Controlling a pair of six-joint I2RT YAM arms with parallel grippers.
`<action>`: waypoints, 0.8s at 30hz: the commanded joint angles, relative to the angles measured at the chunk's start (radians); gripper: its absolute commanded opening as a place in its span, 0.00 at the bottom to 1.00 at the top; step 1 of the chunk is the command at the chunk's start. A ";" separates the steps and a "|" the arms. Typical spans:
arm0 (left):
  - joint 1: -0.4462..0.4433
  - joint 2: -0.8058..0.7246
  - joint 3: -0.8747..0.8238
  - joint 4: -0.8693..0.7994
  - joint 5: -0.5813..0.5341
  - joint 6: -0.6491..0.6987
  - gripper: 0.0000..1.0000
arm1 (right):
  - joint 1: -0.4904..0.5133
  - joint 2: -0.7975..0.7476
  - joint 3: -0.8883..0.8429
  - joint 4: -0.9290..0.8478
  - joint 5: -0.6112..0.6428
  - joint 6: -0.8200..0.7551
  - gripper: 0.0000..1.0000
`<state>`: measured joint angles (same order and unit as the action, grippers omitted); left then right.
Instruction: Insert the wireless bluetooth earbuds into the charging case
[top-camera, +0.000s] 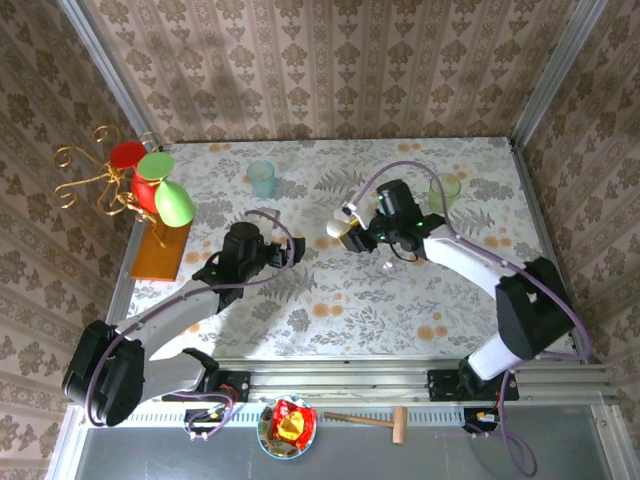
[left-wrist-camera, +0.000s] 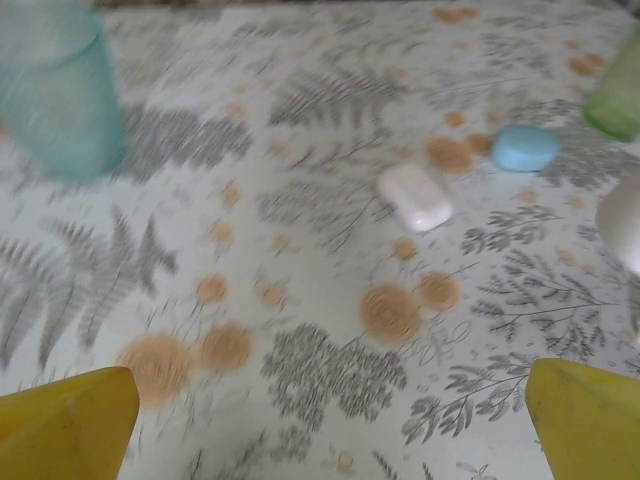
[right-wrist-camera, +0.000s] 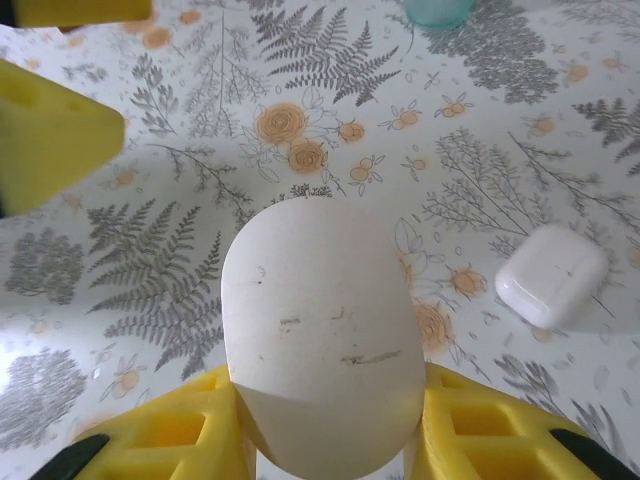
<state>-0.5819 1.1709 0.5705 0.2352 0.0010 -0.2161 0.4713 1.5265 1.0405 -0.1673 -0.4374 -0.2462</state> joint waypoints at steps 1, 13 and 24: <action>0.003 0.019 0.002 0.151 0.206 0.252 1.00 | -0.034 -0.070 0.025 -0.190 -0.130 -0.007 0.32; 0.029 0.056 0.041 0.234 0.912 0.388 1.00 | -0.054 -0.194 0.148 -0.462 -0.365 -0.135 0.26; 0.028 0.096 0.065 0.433 1.098 0.236 0.91 | 0.026 -0.187 0.212 -0.498 -0.385 -0.165 0.23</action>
<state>-0.5613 1.2469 0.6102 0.5262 0.9890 0.0971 0.4702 1.3346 1.2045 -0.6209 -0.7937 -0.3790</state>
